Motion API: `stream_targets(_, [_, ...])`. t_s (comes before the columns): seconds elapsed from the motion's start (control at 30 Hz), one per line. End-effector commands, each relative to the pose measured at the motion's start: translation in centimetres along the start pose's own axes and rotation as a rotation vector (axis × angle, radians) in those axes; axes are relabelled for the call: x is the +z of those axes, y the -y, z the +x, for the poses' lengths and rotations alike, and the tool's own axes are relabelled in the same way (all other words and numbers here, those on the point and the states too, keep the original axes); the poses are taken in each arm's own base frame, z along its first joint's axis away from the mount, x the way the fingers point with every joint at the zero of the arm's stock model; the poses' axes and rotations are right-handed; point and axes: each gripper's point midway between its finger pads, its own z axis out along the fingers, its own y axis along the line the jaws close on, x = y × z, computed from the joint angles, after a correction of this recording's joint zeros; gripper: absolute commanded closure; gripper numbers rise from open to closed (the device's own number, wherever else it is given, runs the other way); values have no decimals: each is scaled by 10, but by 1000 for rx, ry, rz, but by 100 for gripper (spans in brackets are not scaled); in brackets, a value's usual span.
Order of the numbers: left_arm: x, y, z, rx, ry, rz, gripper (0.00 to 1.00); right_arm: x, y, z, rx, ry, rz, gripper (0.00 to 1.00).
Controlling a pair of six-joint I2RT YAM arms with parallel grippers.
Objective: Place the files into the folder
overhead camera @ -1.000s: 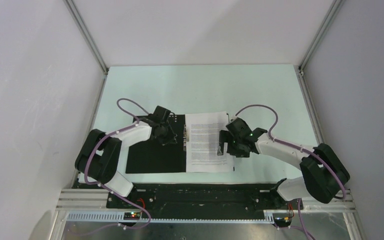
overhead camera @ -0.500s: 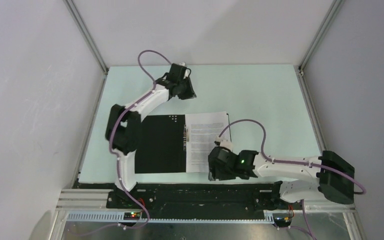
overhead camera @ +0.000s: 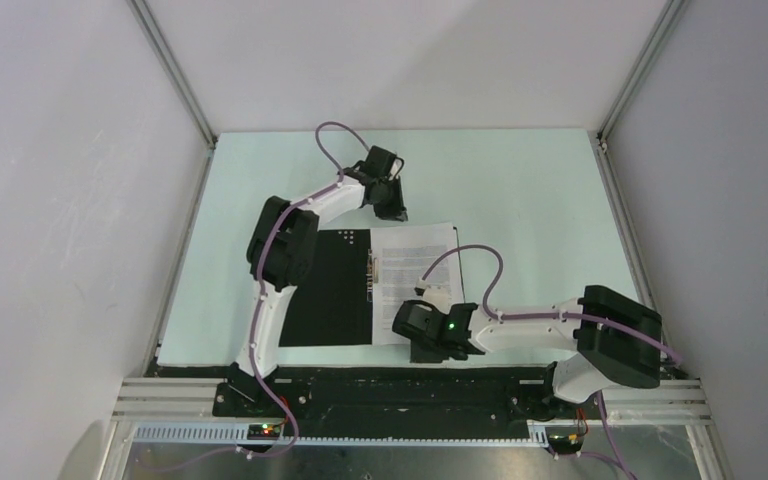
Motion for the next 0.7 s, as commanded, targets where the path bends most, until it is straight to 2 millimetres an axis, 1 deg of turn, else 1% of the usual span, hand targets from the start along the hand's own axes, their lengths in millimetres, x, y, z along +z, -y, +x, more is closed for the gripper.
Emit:
stream_targets(0.0, [1, 0, 20, -20, -34, -4, 85, 5, -12, -18, 42, 55, -9, 76])
stream_targets(0.13, [-3, -1, 42, -20, -66, -14, 86, 10, -7, -27, 52, 67, 5, 76])
stream_targets(0.27, [-7, -5, 54, -26, -77, -32, 86, 14, -5, -38, 61, 77, 7, 76])
stream_targets(0.33, [-9, -6, 58, -26, -81, -34, 86, 16, -5, -45, 62, 83, 4, 76])
stream_targets(0.47, [-11, -7, 61, -30, -82, -39, 87, 18, -13, -52, 52, 85, -7, 76])
stream_targets(0.57, [-12, -7, 62, -33, -83, -37, 87, 19, -13, -51, 43, 78, 1, 76])
stream_targets(0.67, [-12, -5, 60, -29, -80, -33, 87, 19, -14, -46, 29, 68, 3, 76])
